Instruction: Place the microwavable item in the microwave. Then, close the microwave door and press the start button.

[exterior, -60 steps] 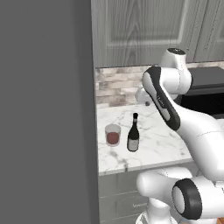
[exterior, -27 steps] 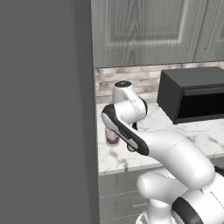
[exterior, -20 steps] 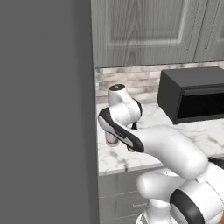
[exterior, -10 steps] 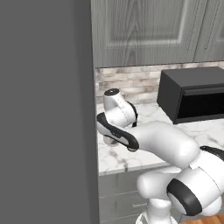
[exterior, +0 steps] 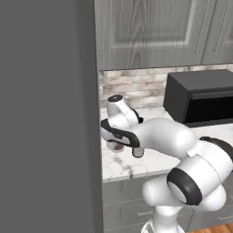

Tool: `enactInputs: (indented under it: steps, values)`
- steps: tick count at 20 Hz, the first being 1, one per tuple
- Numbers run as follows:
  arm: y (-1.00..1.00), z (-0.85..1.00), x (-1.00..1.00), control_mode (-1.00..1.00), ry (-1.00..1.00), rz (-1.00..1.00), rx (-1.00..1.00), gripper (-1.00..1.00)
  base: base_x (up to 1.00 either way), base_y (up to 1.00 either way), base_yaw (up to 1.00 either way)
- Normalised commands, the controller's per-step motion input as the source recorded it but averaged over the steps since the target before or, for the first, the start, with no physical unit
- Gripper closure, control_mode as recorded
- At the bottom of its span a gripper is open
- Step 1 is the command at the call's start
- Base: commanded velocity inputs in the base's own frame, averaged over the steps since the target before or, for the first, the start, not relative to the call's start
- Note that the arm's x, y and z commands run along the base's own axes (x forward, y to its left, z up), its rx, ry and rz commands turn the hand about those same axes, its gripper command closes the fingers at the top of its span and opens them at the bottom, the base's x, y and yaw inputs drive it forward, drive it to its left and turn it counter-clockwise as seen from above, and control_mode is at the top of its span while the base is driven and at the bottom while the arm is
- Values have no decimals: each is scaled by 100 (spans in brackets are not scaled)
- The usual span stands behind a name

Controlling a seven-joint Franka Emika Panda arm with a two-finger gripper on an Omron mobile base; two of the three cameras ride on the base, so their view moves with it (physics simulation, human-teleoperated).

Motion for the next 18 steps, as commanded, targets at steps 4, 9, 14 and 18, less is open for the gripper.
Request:
enactInputs:
  steps: [4,9,14,18]
  values:
    - [0,-29,29,-100,0,0,0,-100,0,0,0]
    - [1,-37,23,-100,2,0,0,-100,0,0,0]
    - [3,-38,2,-100,4,2,0,-100,0,0,0]
    - [1,-37,0,-100,11,5,0,-100,0,0,0]
